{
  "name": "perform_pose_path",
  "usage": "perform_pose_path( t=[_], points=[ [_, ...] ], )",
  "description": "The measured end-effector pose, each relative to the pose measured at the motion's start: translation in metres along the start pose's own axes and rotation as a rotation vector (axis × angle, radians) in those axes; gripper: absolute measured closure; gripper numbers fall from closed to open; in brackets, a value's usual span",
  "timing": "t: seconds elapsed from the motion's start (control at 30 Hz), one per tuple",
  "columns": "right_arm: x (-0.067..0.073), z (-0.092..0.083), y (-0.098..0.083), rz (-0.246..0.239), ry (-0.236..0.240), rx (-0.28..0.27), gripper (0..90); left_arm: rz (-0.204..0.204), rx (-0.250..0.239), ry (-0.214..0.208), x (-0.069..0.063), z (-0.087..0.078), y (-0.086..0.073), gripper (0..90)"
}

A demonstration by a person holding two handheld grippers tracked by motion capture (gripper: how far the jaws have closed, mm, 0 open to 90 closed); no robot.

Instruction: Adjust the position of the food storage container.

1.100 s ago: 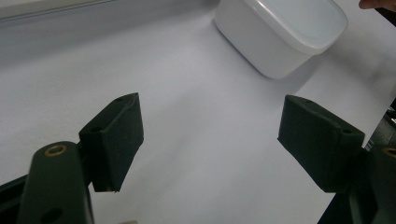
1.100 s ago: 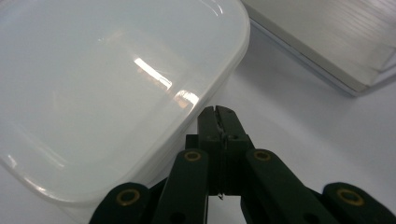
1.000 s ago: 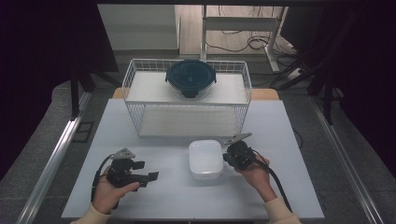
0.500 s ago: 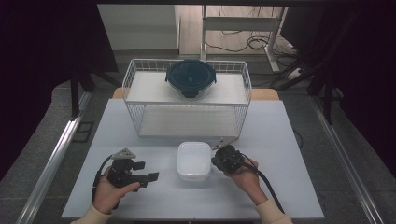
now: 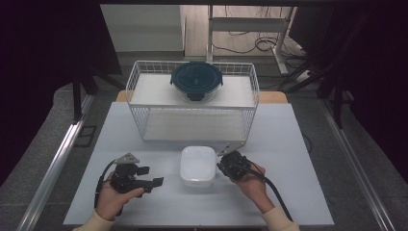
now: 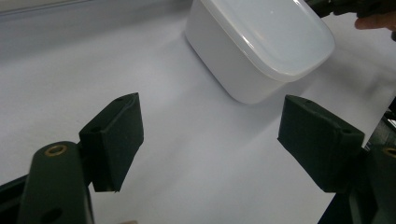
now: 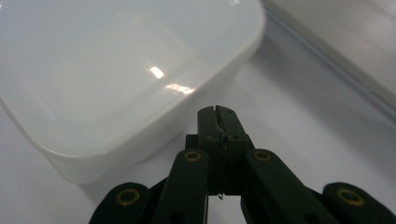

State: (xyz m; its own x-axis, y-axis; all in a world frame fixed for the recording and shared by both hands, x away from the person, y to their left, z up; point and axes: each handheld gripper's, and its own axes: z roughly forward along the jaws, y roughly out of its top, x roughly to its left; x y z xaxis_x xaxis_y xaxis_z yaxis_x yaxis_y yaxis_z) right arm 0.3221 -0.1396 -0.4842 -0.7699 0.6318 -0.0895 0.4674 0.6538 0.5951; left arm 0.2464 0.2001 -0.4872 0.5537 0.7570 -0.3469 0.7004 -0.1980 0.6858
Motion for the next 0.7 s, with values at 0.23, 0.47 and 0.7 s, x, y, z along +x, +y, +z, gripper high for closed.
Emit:
perform_pose_path(
  t=[0.23,0.47,0.7],
  points=[
    [-0.013,-0.034,-0.016,0.129,0.011,-0.111,89.4,-0.015,-0.02,0.01,0.003,-0.003,0.0,21.5],
    [-0.016,-0.052,-0.043,0.259,0.106,-0.177,72.9,-0.017,-0.036,0.013,0.002,-0.005,0.001,21.5],
    [-0.022,-0.057,-0.043,0.377,0.135,-0.267,35.5,-0.028,-0.06,0.02,0.003,-0.007,0.001,21.1]
  ],
)
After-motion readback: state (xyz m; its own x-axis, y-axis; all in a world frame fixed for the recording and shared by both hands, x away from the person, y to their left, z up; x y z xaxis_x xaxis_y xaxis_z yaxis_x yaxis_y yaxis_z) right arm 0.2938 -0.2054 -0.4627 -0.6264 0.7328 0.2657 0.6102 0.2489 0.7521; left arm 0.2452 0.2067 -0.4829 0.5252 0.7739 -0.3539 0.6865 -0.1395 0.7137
